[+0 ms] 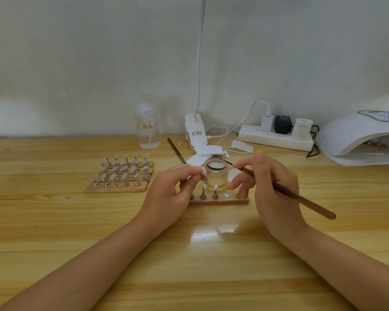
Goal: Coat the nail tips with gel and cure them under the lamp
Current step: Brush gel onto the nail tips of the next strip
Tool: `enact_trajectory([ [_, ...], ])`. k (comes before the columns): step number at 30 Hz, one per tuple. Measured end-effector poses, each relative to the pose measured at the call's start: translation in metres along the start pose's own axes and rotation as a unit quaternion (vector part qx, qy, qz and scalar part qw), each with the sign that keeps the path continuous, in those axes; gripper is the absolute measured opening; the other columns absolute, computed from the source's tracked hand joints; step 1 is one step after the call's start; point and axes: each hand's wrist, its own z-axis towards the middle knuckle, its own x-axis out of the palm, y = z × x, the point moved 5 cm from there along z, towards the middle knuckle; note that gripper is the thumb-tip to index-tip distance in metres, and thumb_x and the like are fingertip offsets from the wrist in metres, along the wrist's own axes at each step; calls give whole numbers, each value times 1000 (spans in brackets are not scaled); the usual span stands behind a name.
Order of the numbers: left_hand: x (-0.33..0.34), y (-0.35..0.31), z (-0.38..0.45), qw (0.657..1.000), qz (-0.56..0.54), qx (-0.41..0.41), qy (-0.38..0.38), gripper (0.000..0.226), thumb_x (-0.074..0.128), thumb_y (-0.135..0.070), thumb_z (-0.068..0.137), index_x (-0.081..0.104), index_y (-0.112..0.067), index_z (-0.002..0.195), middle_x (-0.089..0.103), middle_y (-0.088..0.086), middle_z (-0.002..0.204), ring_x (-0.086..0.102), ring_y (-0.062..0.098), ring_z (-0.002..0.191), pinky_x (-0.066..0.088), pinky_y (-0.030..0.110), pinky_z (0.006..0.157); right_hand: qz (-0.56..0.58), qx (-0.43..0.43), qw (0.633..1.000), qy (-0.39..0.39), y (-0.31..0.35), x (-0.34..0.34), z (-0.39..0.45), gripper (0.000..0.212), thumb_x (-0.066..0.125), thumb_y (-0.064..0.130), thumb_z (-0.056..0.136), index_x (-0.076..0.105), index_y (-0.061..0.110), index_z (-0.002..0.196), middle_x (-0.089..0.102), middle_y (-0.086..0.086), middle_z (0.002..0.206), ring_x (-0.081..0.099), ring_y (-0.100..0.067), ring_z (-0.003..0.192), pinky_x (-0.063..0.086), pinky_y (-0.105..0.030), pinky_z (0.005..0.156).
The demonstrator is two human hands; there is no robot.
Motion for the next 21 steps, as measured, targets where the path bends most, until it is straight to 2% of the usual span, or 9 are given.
enact_trajectory([
  [4, 0, -3, 0, 1000, -10, 16, -2, 21, 57, -8, 84, 65, -24, 95, 65, -17, 84, 60, 17, 72, 47, 17, 66, -20, -4, 1000, 19, 0, 2, 0, 23, 42, 40, 94, 61, 29, 86, 67, 2, 61, 55, -7, 42, 45, -12, 49],
  [7, 1, -1, -1, 1000, -23, 8, -4, 18, 59, -13, 81, 68, -21, 95, 68, -12, 84, 61, 18, 69, 48, 21, 67, -55, -37, 997, 44, 1, 6, 0, 17, 50, 34, 90, 63, 24, 84, 67, 6, 64, 61, -3, 56, 45, -11, 55],
  [9, 1, -1, -2, 1000, -25, 2, -3, 19, 60, -16, 80, 69, -22, 95, 71, -9, 83, 61, 16, 69, 49, 27, 66, -117, -70, 989, 63, 3, 10, 0, 8, 61, 30, 84, 63, 22, 86, 65, 13, 73, 62, 1, 68, 44, -8, 59],
  [12, 2, -5, -1, 999, -44, 20, 1, 26, 62, -11, 79, 69, -28, 97, 69, -10, 90, 61, 4, 70, 44, 20, 58, -166, -87, 979, 83, -1, 15, -1, 24, 74, 24, 75, 60, 24, 94, 64, 15, 87, 60, 2, 84, 44, -8, 71],
  [17, 3, -10, 0, 998, -53, 38, 11, 33, 61, -8, 79, 60, -27, 105, 67, -11, 92, 60, -4, 67, 39, 16, 50, -175, -109, 974, 94, -2, 19, -3, 29, 72, 23, 72, 57, 25, 97, 63, 11, 88, 58, 2, 88, 42, -7, 78],
  [21, 3, -12, 0, 998, -55, 32, 13, 26, 62, -9, 79, 68, -24, 99, 68, -9, 89, 60, 4, 67, 40, 20, 50, -173, -122, 973, 90, -1, 18, -4, 29, 72, 20, 72, 57, 23, 97, 61, 13, 87, 57, 3, 86, 41, -7, 78],
])
